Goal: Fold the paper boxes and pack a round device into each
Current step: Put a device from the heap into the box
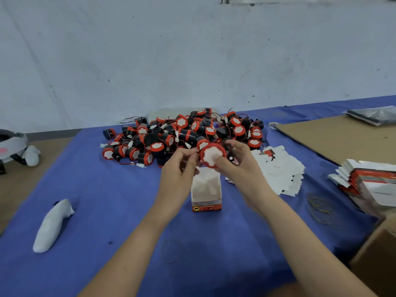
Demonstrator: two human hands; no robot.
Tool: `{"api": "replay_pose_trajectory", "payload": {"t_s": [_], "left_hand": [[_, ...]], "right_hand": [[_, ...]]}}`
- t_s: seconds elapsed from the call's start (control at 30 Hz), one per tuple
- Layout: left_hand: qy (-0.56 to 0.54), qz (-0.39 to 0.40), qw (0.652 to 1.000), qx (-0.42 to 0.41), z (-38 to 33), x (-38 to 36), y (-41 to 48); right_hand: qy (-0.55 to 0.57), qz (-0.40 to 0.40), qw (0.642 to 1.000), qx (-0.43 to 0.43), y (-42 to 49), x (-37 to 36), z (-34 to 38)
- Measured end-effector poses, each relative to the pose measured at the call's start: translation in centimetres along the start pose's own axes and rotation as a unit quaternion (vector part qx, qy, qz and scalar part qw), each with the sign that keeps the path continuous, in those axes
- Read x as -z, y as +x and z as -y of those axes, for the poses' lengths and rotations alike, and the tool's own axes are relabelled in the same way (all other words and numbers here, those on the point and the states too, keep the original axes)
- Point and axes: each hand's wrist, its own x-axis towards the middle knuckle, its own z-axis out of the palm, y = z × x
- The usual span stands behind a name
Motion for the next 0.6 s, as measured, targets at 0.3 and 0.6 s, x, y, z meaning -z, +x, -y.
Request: {"api": "replay_pose_trajectory", "payload": {"t_s": [0.3, 0.6], "left_hand": [[-0.206, -0.023, 0.972, 0.109, -0.9, -2.7, -1.7], [0.023, -0.036, 0.983, 0.176, 1.0, -0.1, -1.9]], "right_hand": [[0.077, -0.087, 0.993, 0.021, -1.4, -2.9, -2.2], [-0.076, -0.084, 0.993, 0.013, -2.4, 0.2, -6.3]]}}
